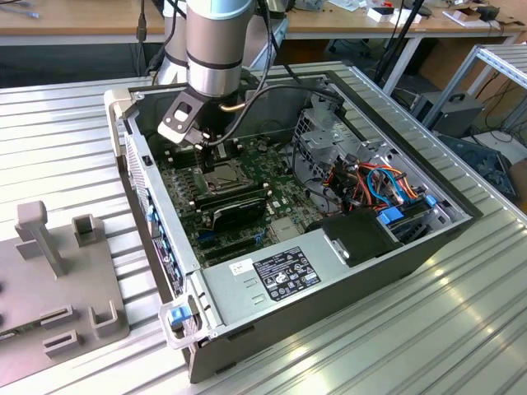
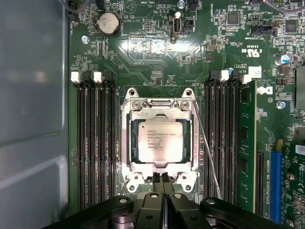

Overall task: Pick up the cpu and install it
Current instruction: 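Close the cpu cover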

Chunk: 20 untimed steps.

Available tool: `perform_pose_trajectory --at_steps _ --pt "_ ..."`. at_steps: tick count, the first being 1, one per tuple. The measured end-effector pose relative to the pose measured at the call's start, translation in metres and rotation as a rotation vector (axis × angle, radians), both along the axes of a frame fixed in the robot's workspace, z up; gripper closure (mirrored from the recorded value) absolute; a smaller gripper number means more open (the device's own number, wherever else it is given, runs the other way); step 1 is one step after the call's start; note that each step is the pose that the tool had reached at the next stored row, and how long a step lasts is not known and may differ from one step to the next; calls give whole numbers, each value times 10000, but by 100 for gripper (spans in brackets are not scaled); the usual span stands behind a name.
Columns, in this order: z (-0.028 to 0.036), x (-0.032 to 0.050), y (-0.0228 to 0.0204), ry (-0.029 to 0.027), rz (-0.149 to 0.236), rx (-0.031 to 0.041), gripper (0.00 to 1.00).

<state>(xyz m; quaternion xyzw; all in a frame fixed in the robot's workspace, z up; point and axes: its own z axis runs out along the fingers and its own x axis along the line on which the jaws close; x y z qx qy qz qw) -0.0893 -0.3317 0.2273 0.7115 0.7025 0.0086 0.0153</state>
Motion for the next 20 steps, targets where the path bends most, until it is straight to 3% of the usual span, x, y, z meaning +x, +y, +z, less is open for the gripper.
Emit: perform_pose_trajectory --at_steps 5,12,17,20 --pt "19 -1 -1 4 0 -5 89" --pt "301 0 0 0 0 -1 89" --pt "316 5 -1 2 1 0 89" --pt "247 6 -1 0 3 0 89"
